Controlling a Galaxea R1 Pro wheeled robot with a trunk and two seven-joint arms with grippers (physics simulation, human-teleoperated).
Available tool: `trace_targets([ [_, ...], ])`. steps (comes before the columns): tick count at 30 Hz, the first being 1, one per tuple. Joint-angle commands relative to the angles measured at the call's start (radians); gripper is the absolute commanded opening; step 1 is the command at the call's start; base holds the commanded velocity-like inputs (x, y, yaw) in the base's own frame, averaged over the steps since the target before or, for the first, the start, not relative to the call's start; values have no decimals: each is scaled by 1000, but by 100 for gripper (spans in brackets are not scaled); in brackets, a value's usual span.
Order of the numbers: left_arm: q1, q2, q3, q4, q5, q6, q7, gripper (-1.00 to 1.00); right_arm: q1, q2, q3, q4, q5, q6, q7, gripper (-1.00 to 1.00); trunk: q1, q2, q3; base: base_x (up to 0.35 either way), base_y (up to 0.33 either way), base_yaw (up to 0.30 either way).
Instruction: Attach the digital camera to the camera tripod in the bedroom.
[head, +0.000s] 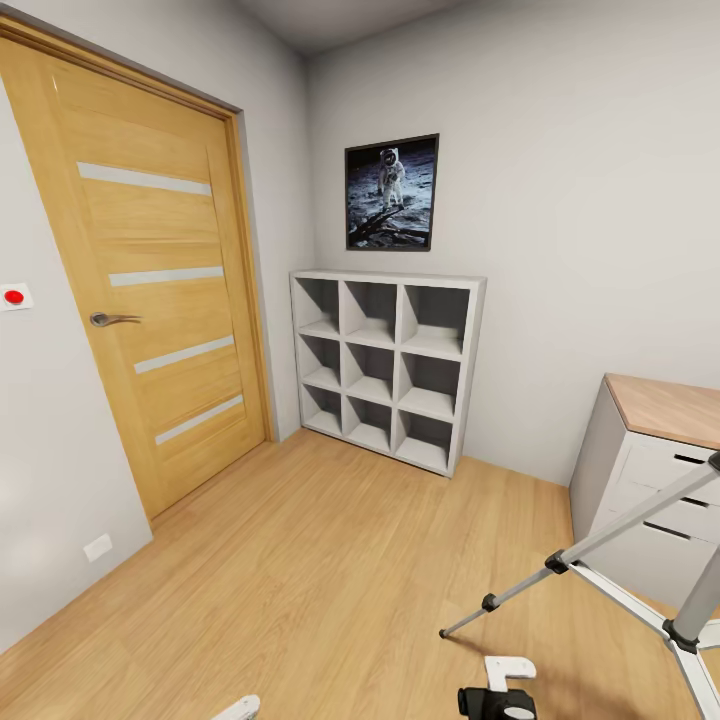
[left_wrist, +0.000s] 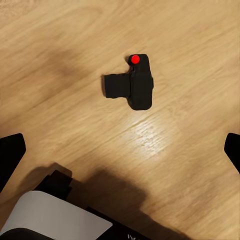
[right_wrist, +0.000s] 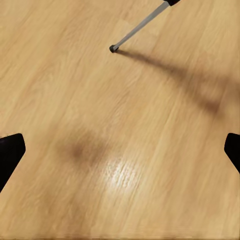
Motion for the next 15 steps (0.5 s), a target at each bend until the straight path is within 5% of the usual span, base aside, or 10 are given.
trace_targets([
  [1, 0, -1, 3, -2, 6, 4, 4, 100, 0, 1, 0, -2, 0, 12, -3, 100, 0, -1, -1, 0, 0, 0],
  [15, 0, 3, 3, -2, 11, 8, 1, 100, 0, 1, 1, -3, -2, 72, 2, 100, 46, -85, -39, 0, 0, 0],
])
